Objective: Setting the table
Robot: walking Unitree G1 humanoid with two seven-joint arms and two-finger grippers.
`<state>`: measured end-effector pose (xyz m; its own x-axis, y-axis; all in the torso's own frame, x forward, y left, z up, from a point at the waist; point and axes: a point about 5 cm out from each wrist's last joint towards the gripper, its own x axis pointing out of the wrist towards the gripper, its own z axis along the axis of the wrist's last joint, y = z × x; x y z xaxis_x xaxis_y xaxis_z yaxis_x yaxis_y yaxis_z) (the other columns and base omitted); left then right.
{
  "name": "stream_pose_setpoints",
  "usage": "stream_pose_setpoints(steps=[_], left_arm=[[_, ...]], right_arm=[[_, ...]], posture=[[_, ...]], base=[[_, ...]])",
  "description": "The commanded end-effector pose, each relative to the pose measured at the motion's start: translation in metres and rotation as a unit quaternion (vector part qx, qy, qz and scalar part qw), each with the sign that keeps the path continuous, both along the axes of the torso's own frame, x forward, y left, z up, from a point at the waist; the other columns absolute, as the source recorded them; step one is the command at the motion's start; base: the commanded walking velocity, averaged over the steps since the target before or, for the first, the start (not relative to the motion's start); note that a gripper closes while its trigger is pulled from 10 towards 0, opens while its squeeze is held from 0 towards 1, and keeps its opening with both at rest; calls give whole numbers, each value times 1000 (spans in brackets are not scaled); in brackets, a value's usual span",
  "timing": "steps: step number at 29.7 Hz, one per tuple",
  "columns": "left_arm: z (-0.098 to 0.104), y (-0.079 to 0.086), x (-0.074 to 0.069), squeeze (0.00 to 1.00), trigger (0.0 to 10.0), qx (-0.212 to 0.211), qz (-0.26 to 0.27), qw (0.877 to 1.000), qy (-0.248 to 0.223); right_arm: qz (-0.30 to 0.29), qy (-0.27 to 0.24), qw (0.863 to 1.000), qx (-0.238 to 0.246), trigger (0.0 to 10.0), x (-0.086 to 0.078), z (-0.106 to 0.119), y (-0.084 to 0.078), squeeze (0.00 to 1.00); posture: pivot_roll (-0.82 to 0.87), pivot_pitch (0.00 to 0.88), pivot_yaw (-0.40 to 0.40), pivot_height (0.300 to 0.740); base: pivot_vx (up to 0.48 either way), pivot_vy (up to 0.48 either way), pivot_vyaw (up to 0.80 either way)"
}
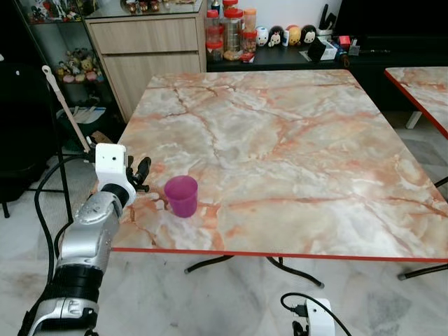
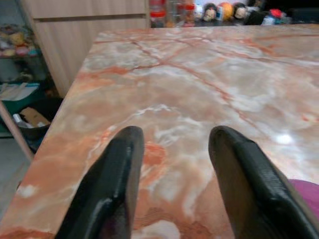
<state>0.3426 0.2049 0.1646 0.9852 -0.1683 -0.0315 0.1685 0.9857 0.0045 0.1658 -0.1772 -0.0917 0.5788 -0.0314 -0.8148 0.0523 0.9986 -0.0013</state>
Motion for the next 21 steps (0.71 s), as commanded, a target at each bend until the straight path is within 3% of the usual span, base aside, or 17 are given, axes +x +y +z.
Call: stream_pose_setpoints(steps=[1, 4, 15, 16, 17, 21], left_arm=[[14, -7, 0, 1000, 10000, 19, -40, 999, 0], [18, -12, 0, 1000, 10000, 52, -62, 997, 10], [1, -39, 14, 1000, 10000, 79, -80, 991, 66], [2, -42, 16, 675, 10000, 89, -80, 990, 70], [3, -45, 19, 0, 10000, 103, -81, 989, 73], [4, -47, 23, 0, 10000, 109, -86, 987, 75]], right_arm=[[0, 1, 1000, 0, 10000, 2, 0, 2, 0], [2, -1, 1000, 1, 10000, 3, 1, 3, 0], [-6, 0, 1000, 2, 10000, 3, 1, 3, 0], [-7, 0, 1000, 3, 10000, 3, 1, 3, 0], [-9, 0, 1000, 3, 10000, 2, 1, 2, 0], [-10, 2, 1000, 2, 10000, 1, 0, 1, 0]], posture=[[51, 3, 53, 740], [52, 0, 56, 740], [40, 8, 59, 740], [38, 11, 59, 740], [38, 10, 59, 740], [36, 13, 60, 740]], base=[[0, 0, 0], [0, 0, 0], [0, 0, 0], [0, 0, 0], [0, 0, 0], [0, 0, 0]])
